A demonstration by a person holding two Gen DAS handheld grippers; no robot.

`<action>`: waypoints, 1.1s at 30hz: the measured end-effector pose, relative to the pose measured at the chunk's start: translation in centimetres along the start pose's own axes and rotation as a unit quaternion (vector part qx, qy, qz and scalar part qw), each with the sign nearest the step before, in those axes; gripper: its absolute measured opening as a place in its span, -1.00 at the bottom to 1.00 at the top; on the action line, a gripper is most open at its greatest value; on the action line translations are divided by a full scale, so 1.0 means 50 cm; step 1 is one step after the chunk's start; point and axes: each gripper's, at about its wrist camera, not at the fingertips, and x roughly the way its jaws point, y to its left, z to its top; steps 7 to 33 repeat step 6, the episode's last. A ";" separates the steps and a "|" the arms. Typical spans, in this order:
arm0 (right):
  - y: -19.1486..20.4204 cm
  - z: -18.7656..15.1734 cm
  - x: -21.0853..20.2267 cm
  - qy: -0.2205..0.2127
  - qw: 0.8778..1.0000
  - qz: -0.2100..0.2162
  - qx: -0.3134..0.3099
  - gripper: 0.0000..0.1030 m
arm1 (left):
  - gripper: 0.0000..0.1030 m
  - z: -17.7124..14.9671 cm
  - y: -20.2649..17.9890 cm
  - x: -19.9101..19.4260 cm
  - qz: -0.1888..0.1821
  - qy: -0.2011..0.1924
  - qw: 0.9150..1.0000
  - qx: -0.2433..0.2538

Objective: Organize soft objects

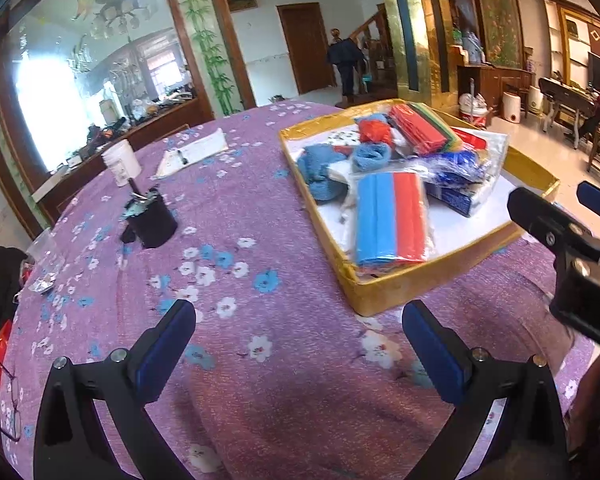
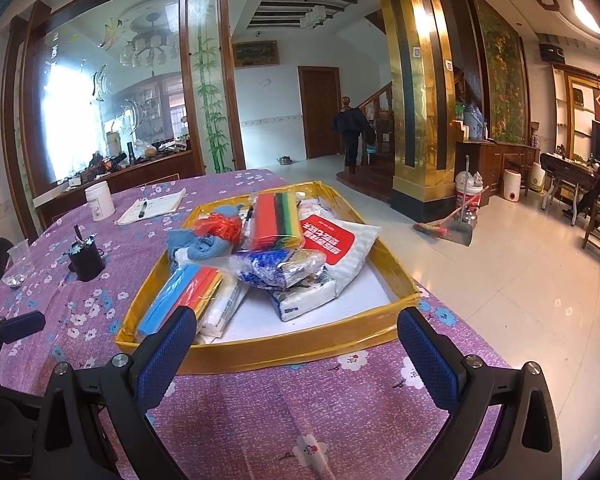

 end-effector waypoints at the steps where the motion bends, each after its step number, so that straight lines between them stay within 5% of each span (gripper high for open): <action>1: -0.005 0.001 0.001 0.000 1.000 -0.001 0.004 0.98 | 1.00 0.000 -0.005 0.001 -0.003 0.003 1.000 0.006; 6: -0.022 0.000 0.007 0.000 1.000 -0.005 0.019 0.98 | 1.00 -0.007 -0.034 -0.006 -0.008 0.000 0.999 0.037; 33: -0.022 0.000 0.007 0.000 1.000 -0.005 0.019 0.98 | 1.00 -0.007 -0.034 -0.006 -0.008 0.000 0.999 0.037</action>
